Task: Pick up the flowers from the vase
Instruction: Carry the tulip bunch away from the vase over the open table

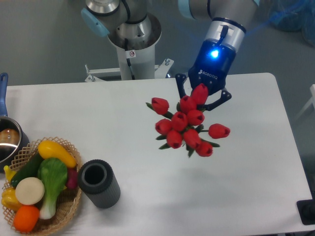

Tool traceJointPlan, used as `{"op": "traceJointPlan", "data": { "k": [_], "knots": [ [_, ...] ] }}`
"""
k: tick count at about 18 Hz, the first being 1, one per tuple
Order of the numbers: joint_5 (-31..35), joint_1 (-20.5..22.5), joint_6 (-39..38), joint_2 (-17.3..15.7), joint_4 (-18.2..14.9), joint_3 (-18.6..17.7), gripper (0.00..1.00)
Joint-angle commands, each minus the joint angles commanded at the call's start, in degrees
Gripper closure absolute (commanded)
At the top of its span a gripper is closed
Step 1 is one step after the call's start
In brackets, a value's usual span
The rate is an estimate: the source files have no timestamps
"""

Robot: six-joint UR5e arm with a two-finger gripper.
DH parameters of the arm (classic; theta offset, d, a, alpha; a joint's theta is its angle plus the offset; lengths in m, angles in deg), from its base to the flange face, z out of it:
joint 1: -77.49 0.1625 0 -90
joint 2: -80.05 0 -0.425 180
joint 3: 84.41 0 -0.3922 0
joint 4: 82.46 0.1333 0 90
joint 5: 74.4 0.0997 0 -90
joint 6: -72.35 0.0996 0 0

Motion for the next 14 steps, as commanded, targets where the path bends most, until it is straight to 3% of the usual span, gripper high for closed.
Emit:
{"op": "traceJointPlan", "data": {
  "k": [3,6,9,12,14],
  "knots": [
    [5.35,-0.43,0.00,-0.26,-0.09,0.53,0.94],
    [11.15,-1.14,0.00,-1.14,-0.35,0.00,1.00],
    [17.74,-3.06,0.18,-1.50,-2.46,-0.17,1.00],
    [25.83,-6.40,0.26,-0.88,-2.55,0.00,1.00],
    [27.51,-7.38,0.18,-0.18,-2.64,0.26,1.00]
  ]
}}
